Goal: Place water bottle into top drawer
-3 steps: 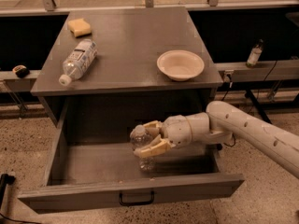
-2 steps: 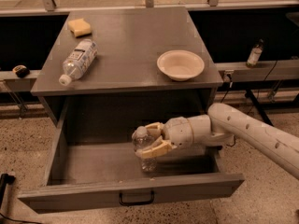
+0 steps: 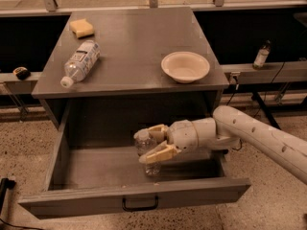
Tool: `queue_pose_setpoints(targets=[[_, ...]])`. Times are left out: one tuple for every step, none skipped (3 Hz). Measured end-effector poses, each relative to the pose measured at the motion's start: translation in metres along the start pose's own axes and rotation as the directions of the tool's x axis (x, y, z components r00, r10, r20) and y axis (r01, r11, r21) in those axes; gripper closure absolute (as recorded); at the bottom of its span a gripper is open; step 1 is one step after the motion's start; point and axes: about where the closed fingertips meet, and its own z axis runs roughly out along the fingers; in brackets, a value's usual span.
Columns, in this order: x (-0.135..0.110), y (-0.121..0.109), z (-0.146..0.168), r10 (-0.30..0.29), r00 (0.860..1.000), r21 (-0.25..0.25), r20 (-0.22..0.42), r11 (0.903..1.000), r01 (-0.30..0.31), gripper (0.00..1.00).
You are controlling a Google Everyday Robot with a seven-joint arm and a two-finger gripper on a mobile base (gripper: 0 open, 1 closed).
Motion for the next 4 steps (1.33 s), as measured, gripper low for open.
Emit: queue_pose_setpoints(targets=[[0.000, 0.000, 0.000, 0.000, 1.000, -0.001, 0.000, 1.0000, 0.000, 0.00], [-0.005, 0.001, -0.013, 0.011, 1.000, 0.010, -0.011, 0.9999, -0.010, 0.00], [-0.016, 0.002, -0.037, 0.006, 1.000, 0.059, -0.021, 0.9983, -0.004, 0.00], [-0.017, 0.003, -0.039, 0.005, 1.000, 0.062, -0.022, 0.9981, -0.004, 0.00]])
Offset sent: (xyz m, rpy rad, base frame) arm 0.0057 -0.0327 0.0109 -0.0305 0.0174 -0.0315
